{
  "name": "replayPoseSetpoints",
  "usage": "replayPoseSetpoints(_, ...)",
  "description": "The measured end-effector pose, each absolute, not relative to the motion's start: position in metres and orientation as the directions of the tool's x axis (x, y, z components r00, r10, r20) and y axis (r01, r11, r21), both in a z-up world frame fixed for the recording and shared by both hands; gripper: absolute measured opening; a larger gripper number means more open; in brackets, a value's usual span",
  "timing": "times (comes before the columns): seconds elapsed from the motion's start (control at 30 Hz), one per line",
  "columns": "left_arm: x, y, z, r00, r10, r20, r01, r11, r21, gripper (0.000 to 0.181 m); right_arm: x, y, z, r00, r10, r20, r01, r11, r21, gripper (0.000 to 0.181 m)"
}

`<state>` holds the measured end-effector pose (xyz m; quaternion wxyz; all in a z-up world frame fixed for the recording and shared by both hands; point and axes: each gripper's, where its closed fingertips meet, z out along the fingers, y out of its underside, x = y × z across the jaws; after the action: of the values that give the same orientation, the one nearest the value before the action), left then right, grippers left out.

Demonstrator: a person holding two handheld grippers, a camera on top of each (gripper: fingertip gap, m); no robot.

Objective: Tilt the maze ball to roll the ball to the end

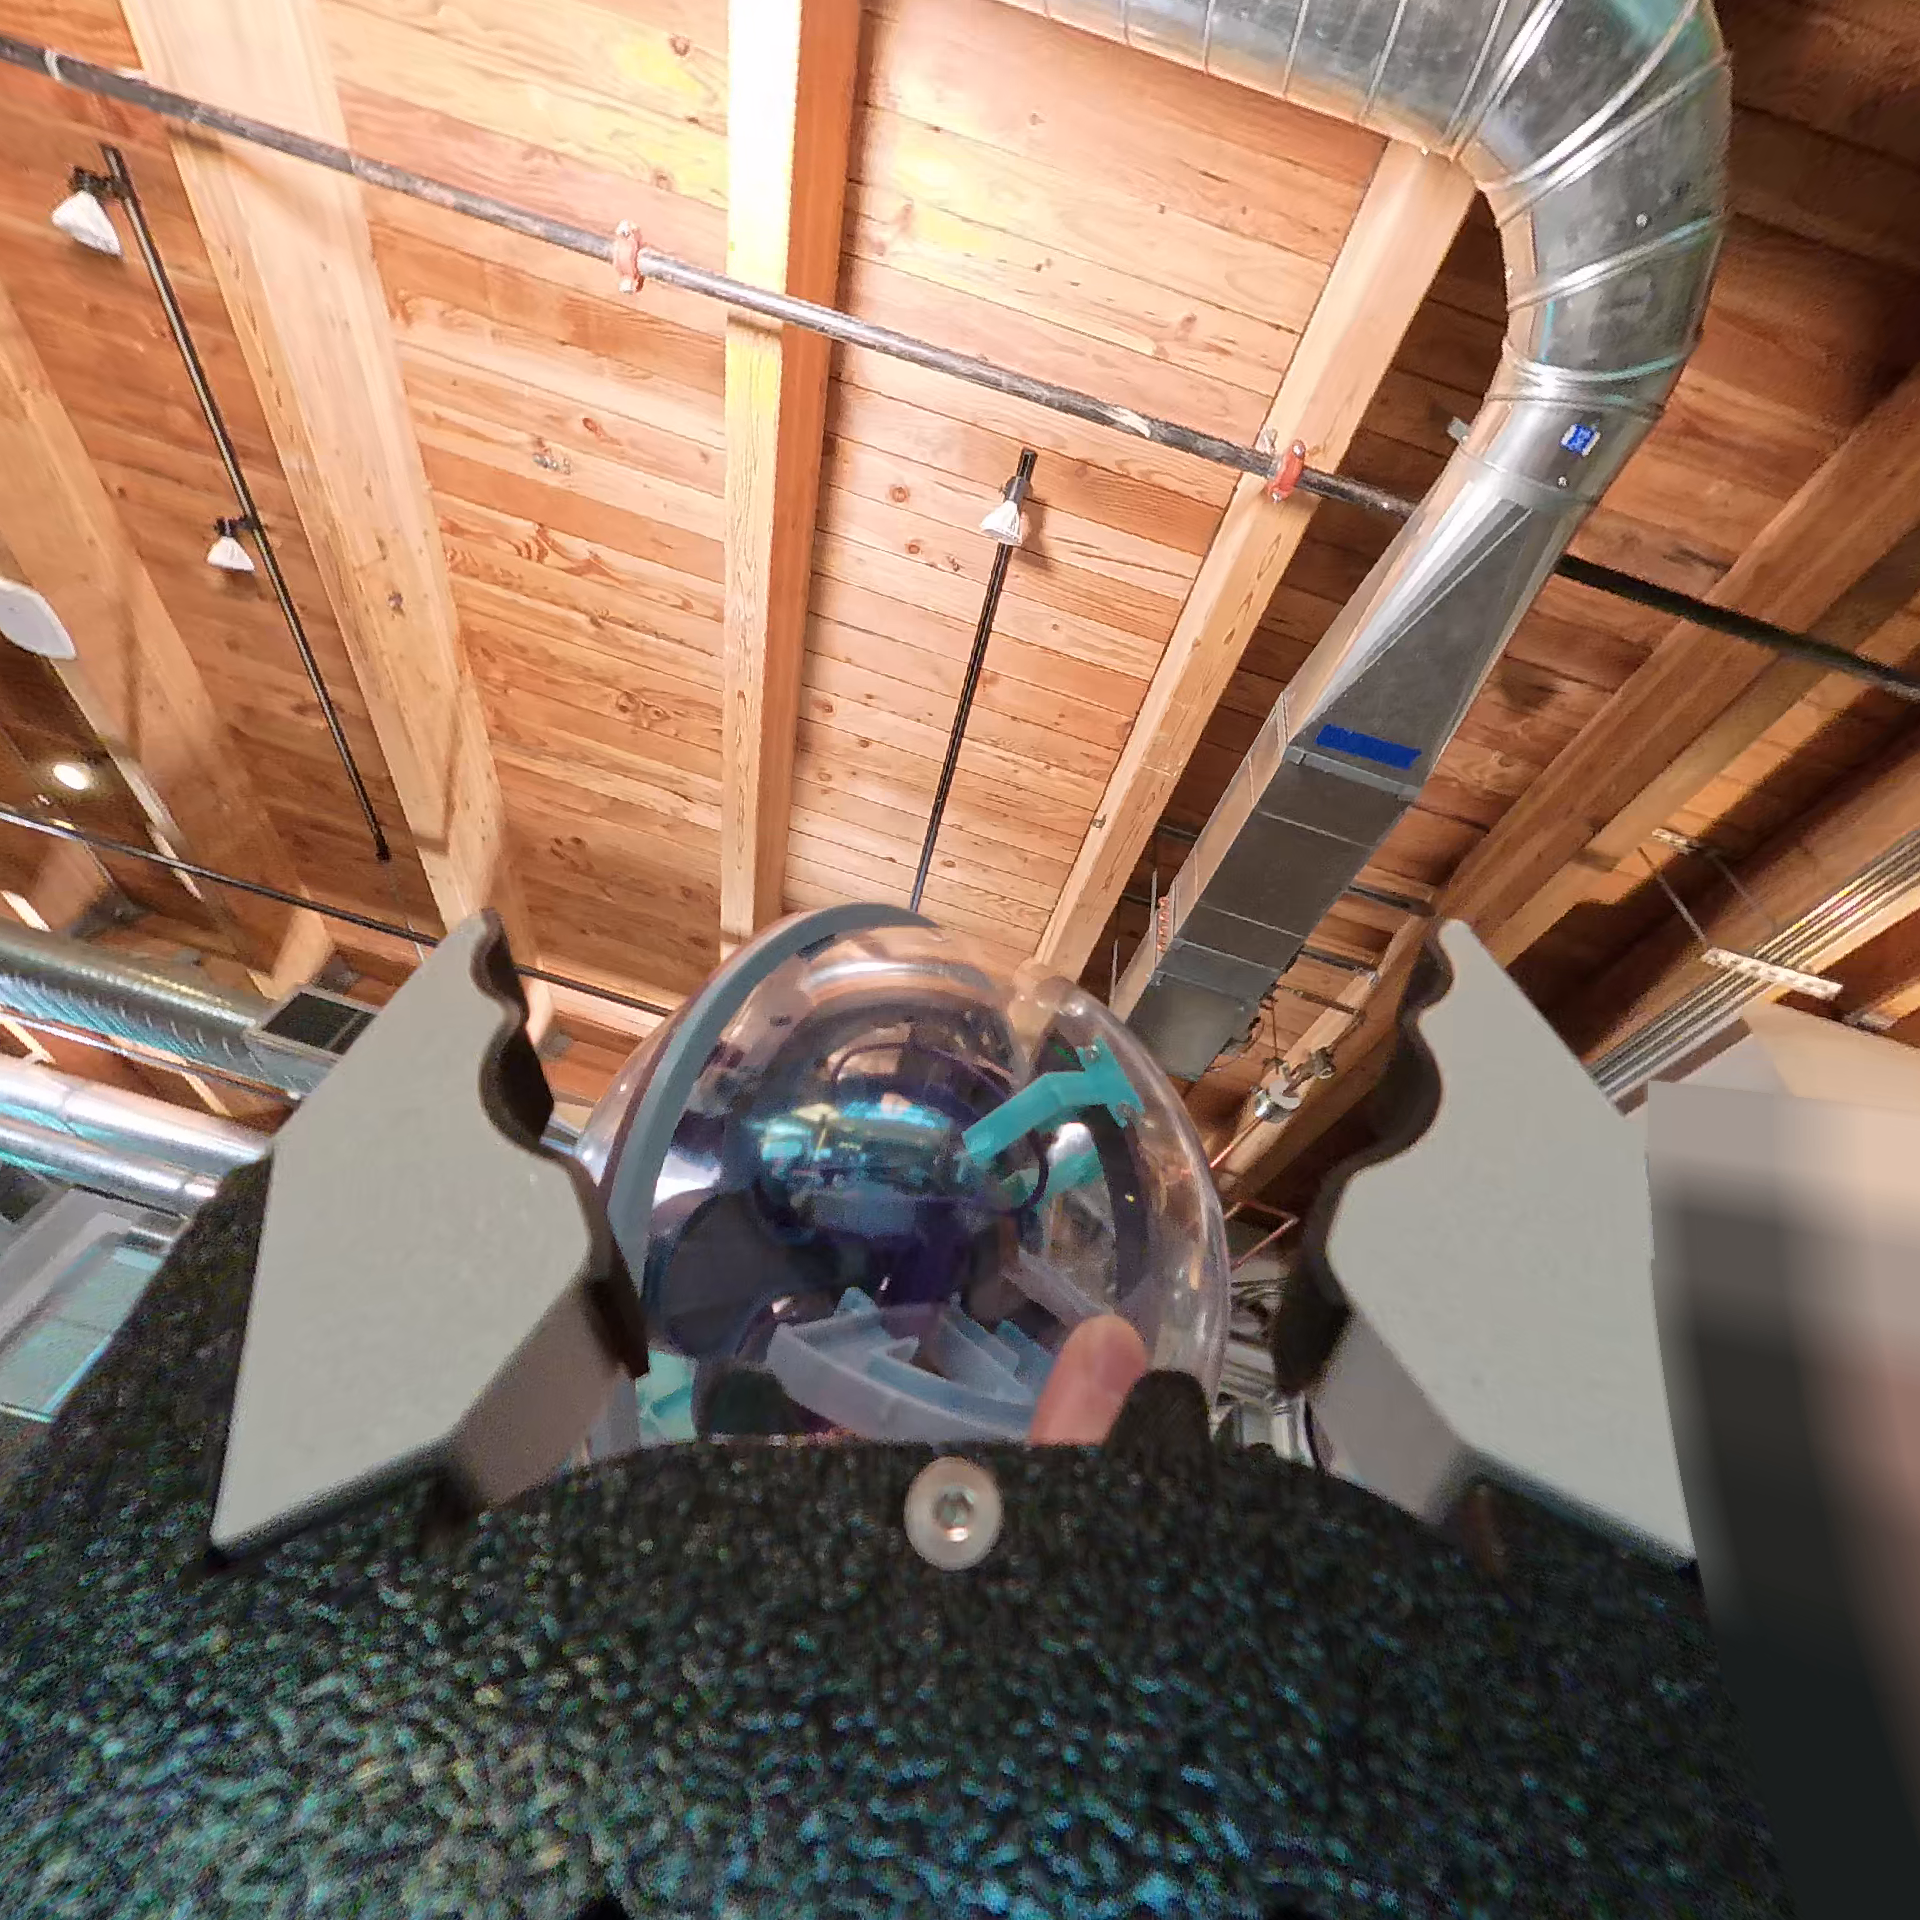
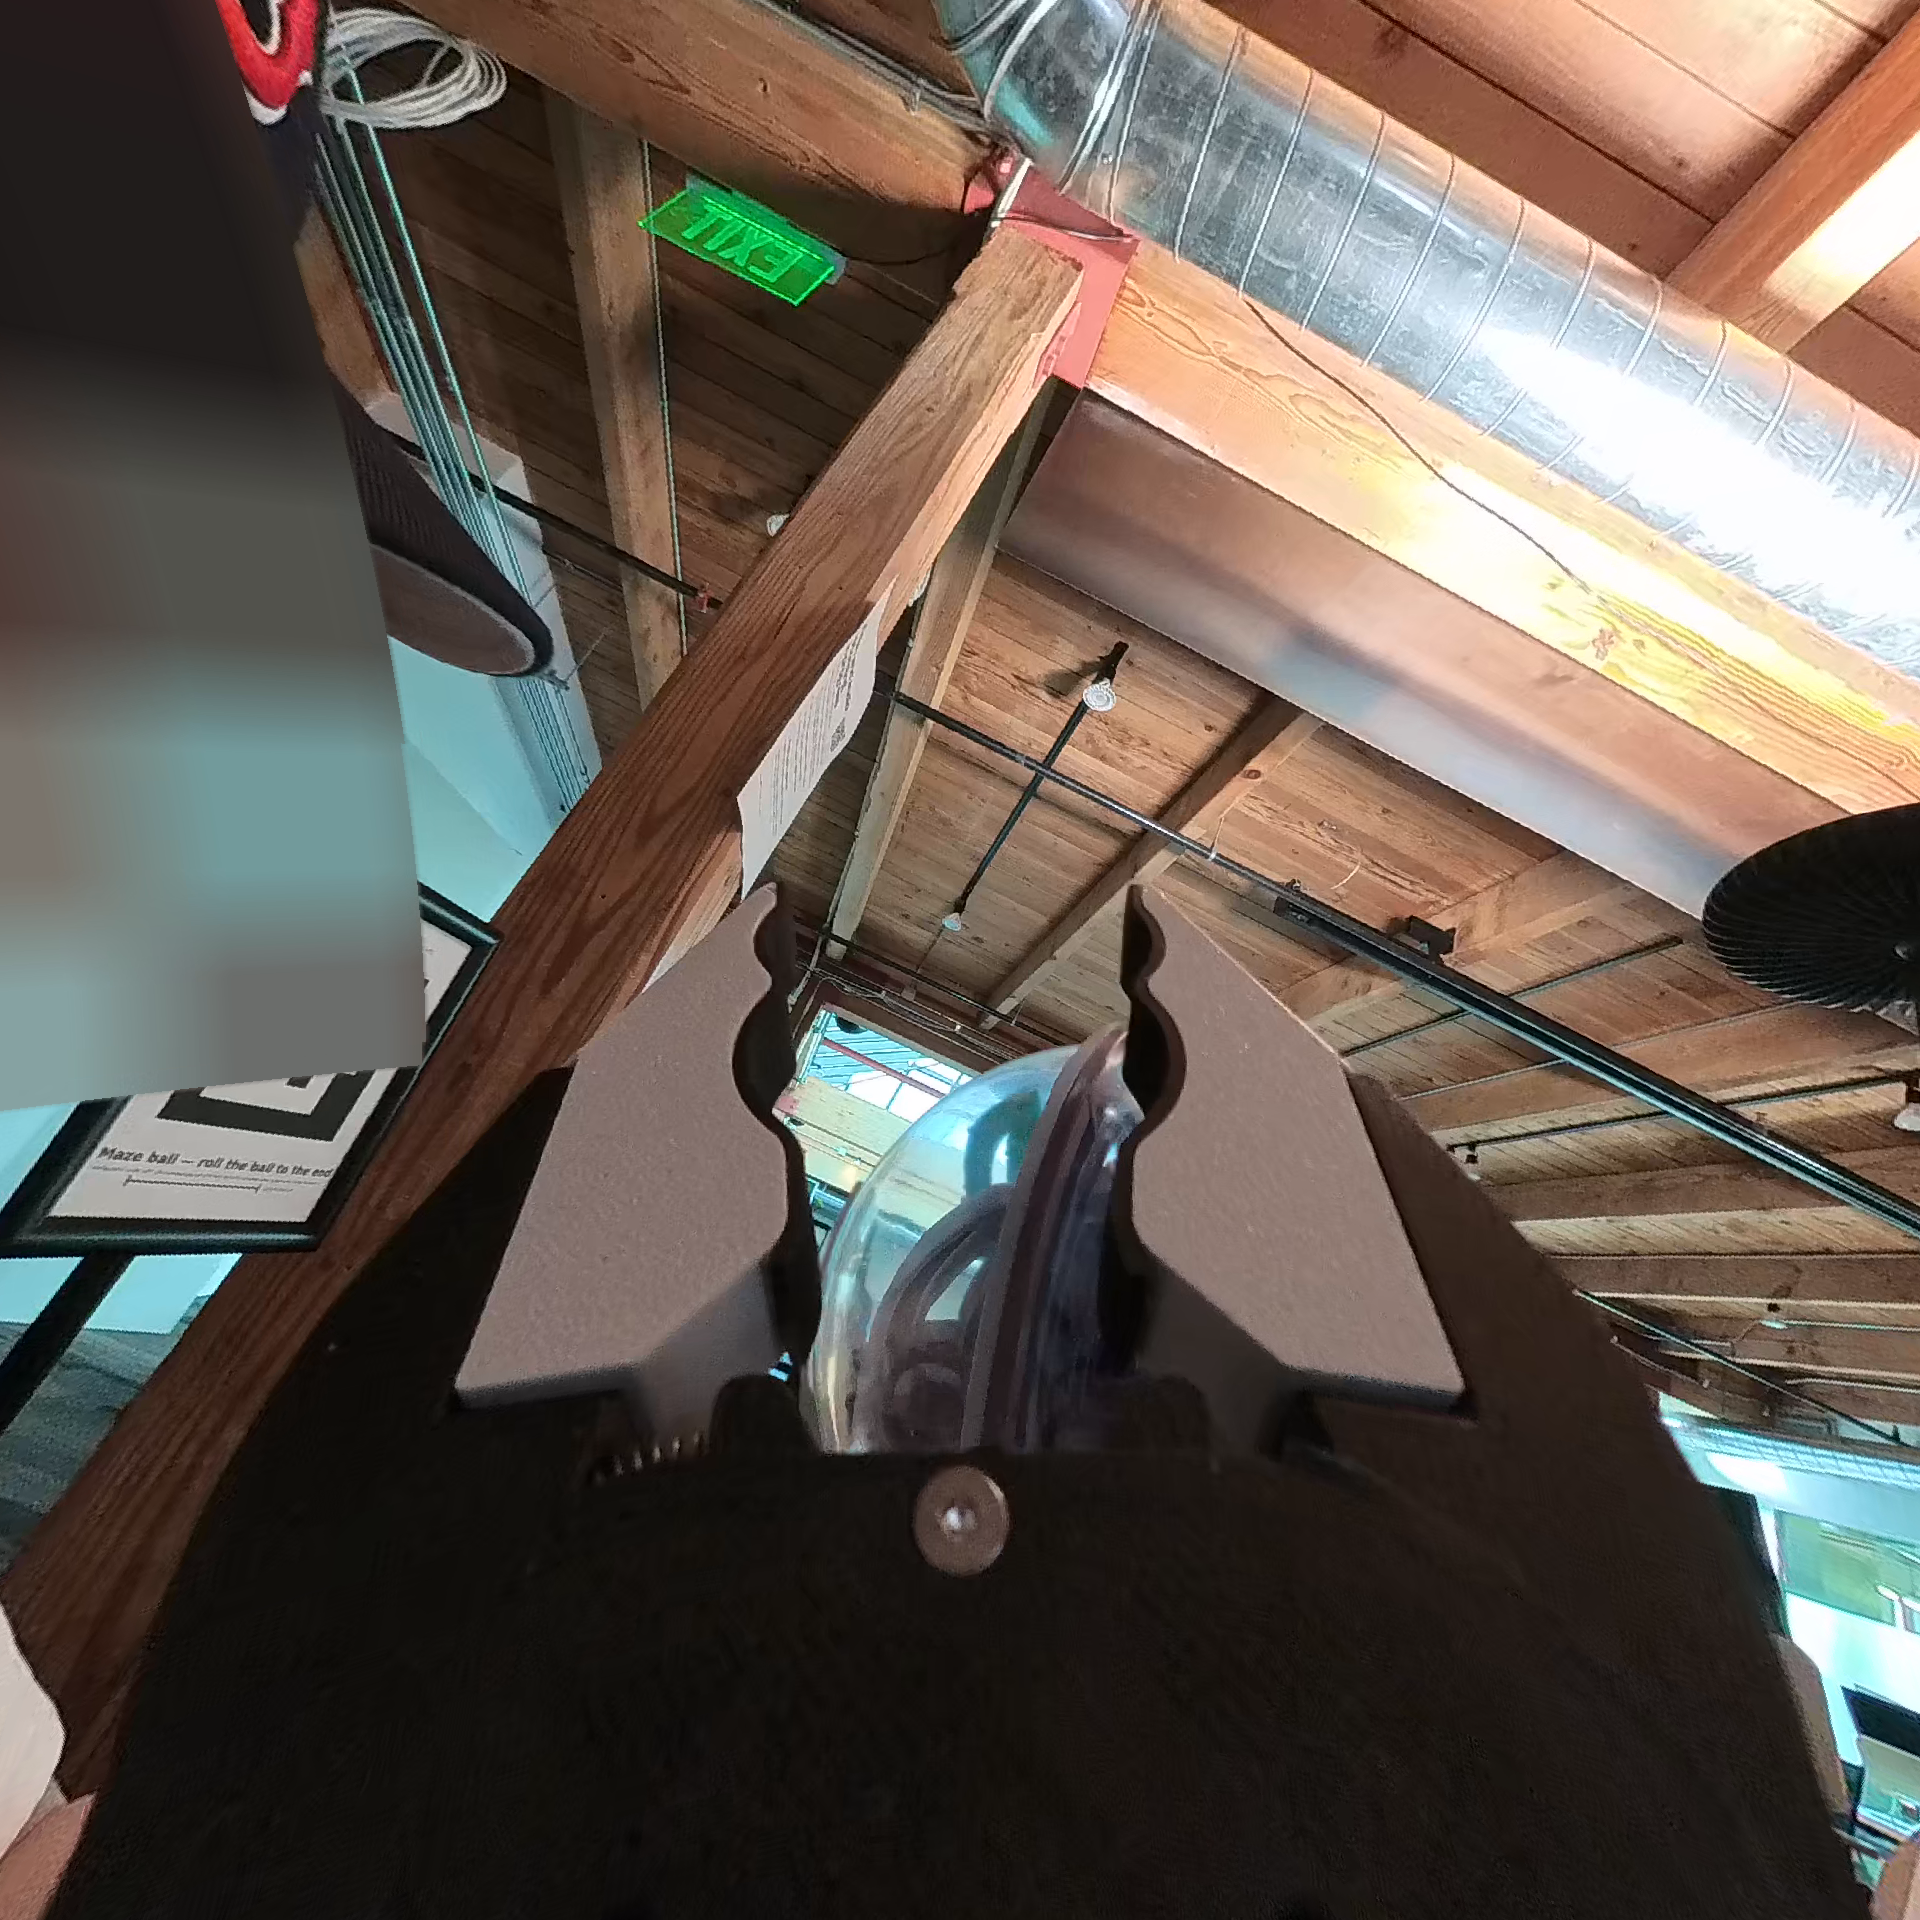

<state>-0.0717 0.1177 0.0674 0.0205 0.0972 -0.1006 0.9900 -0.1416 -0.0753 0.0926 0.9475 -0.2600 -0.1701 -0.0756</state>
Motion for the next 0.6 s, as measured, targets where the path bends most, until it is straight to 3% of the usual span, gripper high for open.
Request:
replayPoseSetpoints(0.27, -0.092, 0.120, 0.080, -0.981, -0.151, 0.124, 0.112, -0.954, -0.277, 0.155, -0.135, -0.067, 0.090, 0.943, -0.045, 0.331, 0.215, 0.841, -0.497, 0.061)
replayPoseSetpoints(0.6, -0.100, 0.125, 0.083, -0.981, -0.178, 0.074, 0.150, -0.947, -0.284, 0.152, -0.136, -0.063, 0.087, 0.942, -0.019, 0.334, 0.198, 0.838, -0.509, 0.062)
